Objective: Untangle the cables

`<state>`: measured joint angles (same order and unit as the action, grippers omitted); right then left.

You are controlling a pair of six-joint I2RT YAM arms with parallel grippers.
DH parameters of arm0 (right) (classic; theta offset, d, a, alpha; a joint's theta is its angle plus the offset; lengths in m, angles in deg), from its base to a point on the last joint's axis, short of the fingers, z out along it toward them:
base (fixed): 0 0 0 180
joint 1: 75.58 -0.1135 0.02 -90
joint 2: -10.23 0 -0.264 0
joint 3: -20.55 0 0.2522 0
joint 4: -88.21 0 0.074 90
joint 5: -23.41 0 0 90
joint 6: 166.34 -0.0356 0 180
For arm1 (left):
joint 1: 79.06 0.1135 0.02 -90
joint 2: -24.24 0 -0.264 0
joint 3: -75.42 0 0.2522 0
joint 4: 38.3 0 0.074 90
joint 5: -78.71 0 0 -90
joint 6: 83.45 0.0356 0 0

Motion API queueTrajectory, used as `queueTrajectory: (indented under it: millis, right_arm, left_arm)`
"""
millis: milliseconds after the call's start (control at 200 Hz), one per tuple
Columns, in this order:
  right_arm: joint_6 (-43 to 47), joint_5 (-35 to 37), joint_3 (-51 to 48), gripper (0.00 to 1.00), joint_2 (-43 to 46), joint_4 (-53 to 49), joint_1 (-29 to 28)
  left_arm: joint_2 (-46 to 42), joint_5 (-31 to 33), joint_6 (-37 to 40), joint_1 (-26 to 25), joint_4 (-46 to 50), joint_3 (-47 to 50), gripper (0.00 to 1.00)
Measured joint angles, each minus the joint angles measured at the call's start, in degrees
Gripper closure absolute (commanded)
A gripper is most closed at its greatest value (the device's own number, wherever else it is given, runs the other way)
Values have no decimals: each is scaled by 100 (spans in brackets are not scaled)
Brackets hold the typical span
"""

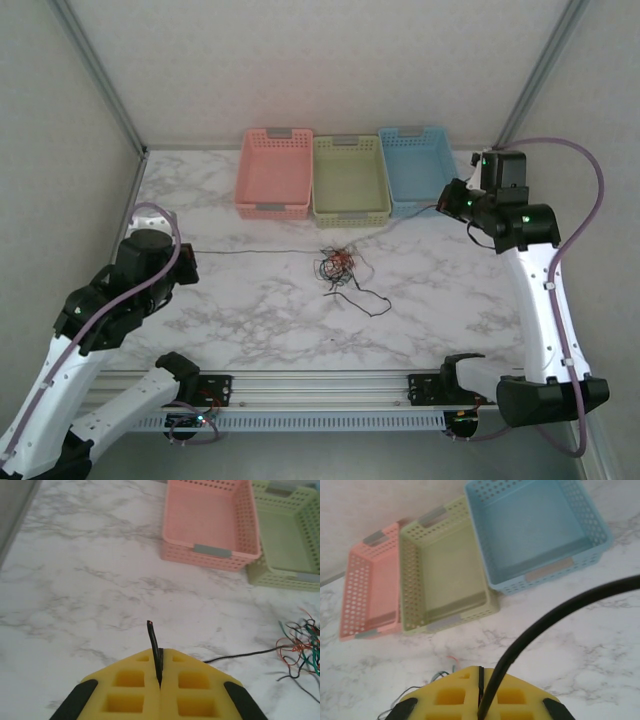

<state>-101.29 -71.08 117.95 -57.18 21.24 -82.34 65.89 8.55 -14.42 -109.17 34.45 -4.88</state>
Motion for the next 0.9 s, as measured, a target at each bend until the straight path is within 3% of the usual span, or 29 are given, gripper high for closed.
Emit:
queueTrajectory:
  millis: [385, 606, 901]
  right_arm:
    - [101, 109, -501, 100, -2, 7, 391]
    - [144, 323, -579, 100, -9, 42, 428]
    - [151, 509, -1038, 100, -66, 160, 452]
  left_arm:
    - [-28, 920, 431, 98, 579, -448, 100]
    - [17, 1226, 638, 103, 780, -1357, 100]
    - [433, 1174, 868, 103, 861, -2671, 100]
